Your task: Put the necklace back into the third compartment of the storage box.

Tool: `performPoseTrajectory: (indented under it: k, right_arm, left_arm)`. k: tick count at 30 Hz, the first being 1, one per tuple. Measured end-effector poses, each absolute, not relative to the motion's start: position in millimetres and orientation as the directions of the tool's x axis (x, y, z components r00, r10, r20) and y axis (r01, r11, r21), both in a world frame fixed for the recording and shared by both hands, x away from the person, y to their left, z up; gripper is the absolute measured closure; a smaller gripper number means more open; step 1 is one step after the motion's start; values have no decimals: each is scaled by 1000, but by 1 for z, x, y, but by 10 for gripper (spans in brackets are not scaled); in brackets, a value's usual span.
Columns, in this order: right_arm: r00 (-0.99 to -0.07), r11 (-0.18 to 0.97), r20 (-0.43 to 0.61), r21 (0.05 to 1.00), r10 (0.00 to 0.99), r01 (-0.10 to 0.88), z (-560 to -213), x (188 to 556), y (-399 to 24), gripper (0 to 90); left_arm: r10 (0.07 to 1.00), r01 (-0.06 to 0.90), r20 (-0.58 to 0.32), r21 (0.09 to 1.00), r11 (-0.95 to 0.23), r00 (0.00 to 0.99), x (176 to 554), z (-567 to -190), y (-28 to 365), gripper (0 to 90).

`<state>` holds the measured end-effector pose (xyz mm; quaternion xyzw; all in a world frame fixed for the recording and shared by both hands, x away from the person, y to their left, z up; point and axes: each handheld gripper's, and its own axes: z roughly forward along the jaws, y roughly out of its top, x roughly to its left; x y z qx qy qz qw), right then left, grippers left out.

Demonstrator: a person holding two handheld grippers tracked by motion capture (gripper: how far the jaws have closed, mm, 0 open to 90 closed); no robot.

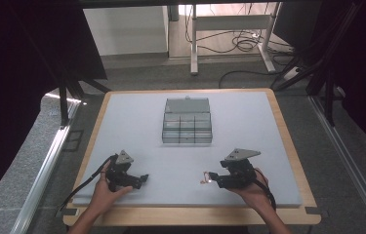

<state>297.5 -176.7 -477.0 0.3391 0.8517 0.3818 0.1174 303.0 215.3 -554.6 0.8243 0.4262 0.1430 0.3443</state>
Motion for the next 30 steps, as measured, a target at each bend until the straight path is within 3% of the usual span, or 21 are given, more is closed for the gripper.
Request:
performPoseTrajectory:
  k: [10, 30]
  right_arm:
    - [-785, 531, 59, 705, 617, 470, -487, 296, -162, 510]
    - [-801, 583, 63, 653, 595, 484, -507, 305, -144, 644]
  left_arm:
    - [801, 604, -58, 690, -399, 596, 303, -555, 215, 0]
    - [801, 604, -58, 690, -399, 596, 303, -555, 215, 0]
